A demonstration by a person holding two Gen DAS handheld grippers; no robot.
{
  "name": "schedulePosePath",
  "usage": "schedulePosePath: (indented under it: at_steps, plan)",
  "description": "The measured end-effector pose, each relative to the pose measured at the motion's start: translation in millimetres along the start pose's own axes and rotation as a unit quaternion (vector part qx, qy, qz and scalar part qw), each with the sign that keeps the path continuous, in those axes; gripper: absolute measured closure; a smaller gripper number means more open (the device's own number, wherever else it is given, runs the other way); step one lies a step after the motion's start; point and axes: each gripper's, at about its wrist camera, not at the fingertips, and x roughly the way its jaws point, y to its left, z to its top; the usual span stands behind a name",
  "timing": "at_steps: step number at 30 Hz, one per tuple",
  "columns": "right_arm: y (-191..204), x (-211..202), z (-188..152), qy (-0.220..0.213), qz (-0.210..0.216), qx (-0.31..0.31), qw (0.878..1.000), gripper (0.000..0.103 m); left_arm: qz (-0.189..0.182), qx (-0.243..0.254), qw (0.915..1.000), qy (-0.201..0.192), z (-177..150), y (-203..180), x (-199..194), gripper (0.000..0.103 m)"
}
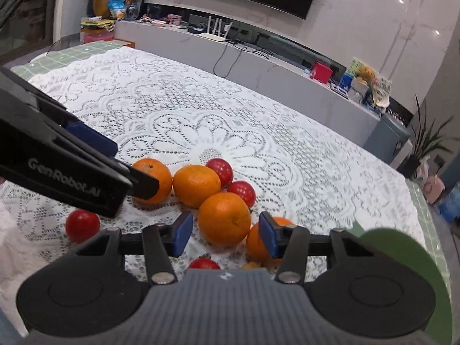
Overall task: Organize fruits
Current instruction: 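Grasp an orange with the right gripper while the left gripper grasps another orange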
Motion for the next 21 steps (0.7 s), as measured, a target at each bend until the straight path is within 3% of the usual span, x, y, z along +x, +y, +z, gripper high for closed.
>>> schedulePosePath:
  at_steps: [6,16,21]
  plan:
    - [-1,11,2,0.002,0.001,-0.018,1.0,0.056,-0.008,-0.002,0.9998,0.018,3,2,11,0.031]
    - [6,21,2,0.005,-0.005,-0.043,0.999,0.06,-0.016,-0.018,0.9991,0.036,5,4,24,0.054]
    - [6,20,3,0.005,-0.005,-0.038,0.999,0.061,-0.013,-0.023,0.9991,0.034,5,3,25,0.055]
